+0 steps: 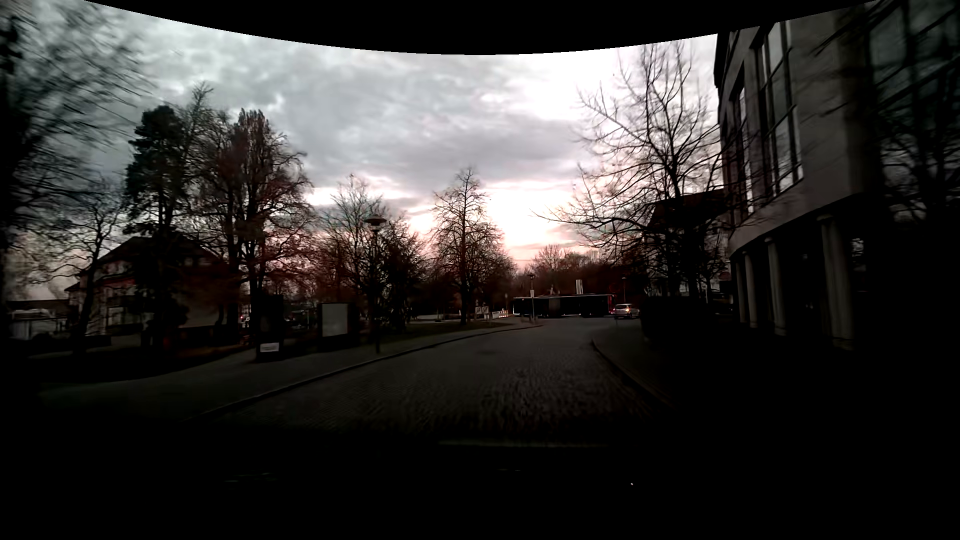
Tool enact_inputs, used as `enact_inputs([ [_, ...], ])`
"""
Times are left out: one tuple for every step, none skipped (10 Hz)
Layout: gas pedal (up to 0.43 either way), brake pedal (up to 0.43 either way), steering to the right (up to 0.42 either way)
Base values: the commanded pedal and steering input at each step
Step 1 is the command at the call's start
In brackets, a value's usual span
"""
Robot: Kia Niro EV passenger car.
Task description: Follow the waypoints while adhering to traffic rules and regulations
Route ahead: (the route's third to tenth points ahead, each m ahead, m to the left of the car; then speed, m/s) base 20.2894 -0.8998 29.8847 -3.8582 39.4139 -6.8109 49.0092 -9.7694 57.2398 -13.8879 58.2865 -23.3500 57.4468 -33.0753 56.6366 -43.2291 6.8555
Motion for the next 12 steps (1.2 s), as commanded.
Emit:
enact_inputs([
  [0.0, 0.0, 0.023],
  [0.0, 0.0, 0.023],
  [0.0, 0.0, 0.024],
  [0.0, 0.0, 0.025],
  [0.0, 0.0, 0.025],
  [0.0, 0.0, 0.025],
  [0.0, 0.0, 0.024],
  [0.0, 0.0, 0.023],
  [0.0, 0.0, 0.023],
  [0.0, 0.0, 0.024],
  [0.0, 0.0, 0.025],
  [0.0, 0.0, 0.027],
])
